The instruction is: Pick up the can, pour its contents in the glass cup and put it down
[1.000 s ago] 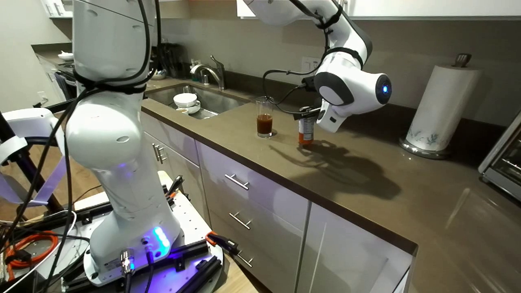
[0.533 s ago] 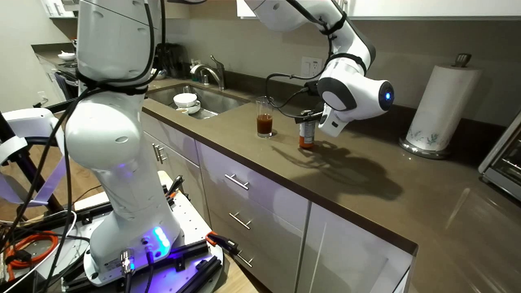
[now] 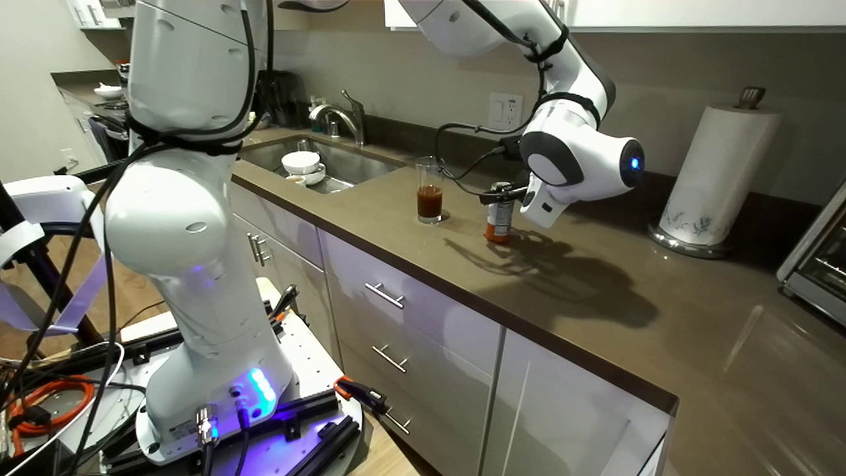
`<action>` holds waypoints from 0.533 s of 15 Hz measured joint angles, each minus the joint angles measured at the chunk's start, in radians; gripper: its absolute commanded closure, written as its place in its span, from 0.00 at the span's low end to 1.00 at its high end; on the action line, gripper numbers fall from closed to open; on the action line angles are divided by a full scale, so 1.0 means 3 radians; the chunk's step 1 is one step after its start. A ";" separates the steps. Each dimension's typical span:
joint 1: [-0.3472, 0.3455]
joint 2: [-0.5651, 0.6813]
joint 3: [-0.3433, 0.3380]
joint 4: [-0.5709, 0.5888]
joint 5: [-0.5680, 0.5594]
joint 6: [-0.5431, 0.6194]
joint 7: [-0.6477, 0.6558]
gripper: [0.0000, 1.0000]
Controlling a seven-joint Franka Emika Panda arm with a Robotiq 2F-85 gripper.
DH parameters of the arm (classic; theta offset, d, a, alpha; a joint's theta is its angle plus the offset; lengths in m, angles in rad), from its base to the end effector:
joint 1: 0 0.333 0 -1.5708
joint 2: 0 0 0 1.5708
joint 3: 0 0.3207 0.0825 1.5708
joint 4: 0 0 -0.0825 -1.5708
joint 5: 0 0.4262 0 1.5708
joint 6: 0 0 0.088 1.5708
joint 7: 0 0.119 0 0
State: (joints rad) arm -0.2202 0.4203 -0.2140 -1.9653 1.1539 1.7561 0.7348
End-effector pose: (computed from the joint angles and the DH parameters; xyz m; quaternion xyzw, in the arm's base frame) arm 0.5863 -0.1678 0.2293 -0.5392 0.6720 0.3120 0.4003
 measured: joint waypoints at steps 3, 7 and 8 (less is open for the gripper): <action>0.0000 0.0000 -0.0020 0.0000 -0.0001 0.0000 0.0000 0.00; 0.0000 -0.0008 -0.0077 0.0002 -0.0013 0.0001 0.0000 0.00; 0.0000 -0.0017 -0.0094 0.0002 -0.0021 0.0002 0.0000 0.00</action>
State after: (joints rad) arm -0.2201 0.4152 -0.2422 -1.9647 1.1477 1.7566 0.7348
